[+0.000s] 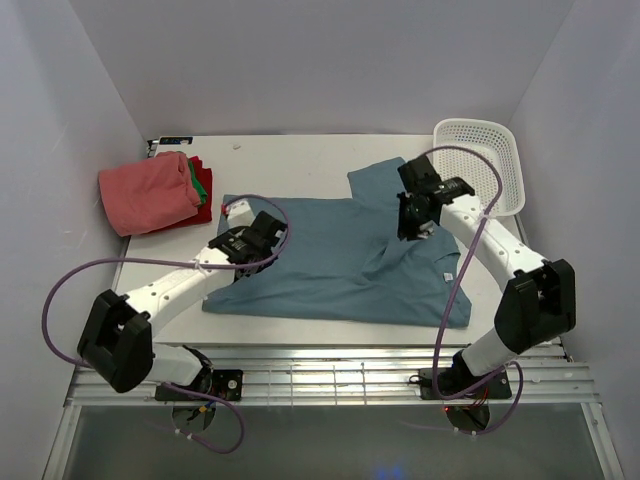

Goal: Fold and stack the t-shirts
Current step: Fold the tshirt

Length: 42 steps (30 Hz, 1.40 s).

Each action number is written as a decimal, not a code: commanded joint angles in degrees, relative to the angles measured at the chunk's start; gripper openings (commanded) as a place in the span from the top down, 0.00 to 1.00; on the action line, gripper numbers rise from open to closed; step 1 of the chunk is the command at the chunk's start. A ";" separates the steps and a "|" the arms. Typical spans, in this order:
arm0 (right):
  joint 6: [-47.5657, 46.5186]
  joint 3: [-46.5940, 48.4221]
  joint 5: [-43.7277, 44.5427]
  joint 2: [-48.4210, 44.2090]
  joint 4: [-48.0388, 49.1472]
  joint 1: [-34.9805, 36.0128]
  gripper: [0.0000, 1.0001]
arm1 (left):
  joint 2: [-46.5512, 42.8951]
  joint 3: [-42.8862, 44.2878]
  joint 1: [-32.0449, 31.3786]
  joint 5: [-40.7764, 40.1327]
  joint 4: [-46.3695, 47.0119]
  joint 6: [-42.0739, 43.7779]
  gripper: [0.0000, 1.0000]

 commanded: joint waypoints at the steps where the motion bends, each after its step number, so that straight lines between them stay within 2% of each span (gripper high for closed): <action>1: -3.41 11.70 2.28 5.77 -2.96 0.03 0.73 | 5.42 7.10 -5.57 7.39 13.25 10.86 0.74; 2: -4.55 13.14 2.19 7.09 -2.71 -0.14 0.73 | 7.27 8.50 -9.24 8.26 14.48 13.74 0.74; 5: -5.96 16.75 1.41 12.28 -0.61 -0.50 0.73 | 14.39 12.64 -14.18 15.37 19.93 17.36 0.79; 6: -7.01 17.28 0.97 14.73 0.19 -0.76 0.73 | 16.15 13.52 -15.33 19.48 21.94 17.46 0.80; 9: -8.86 19.39 -0.62 19.13 1.42 -1.37 0.73 | 22.74 17.56 -19.11 24.17 24.24 18.16 0.82; 14: -11.32 20.18 -4.13 23.63 3.27 -2.34 0.73 | 31.44 23.36 -24.21 25.41 25.92 19.05 0.83; 22: -13.52 17.55 -10.97 25.04 8.27 -2.69 0.72 | 35.59 25.30 -24.66 26.38 26.62 18.43 0.84; 29: -14.40 17.20 -15.91 26.70 8.63 -2.69 0.71 | 37.08 24.60 -24.66 25.85 26.79 18.34 0.85; 42: -15.37 10.43 -18.28 27.67 11.00 -2.69 0.71 | 36.91 23.02 -24.66 24.62 26.53 18.34 0.86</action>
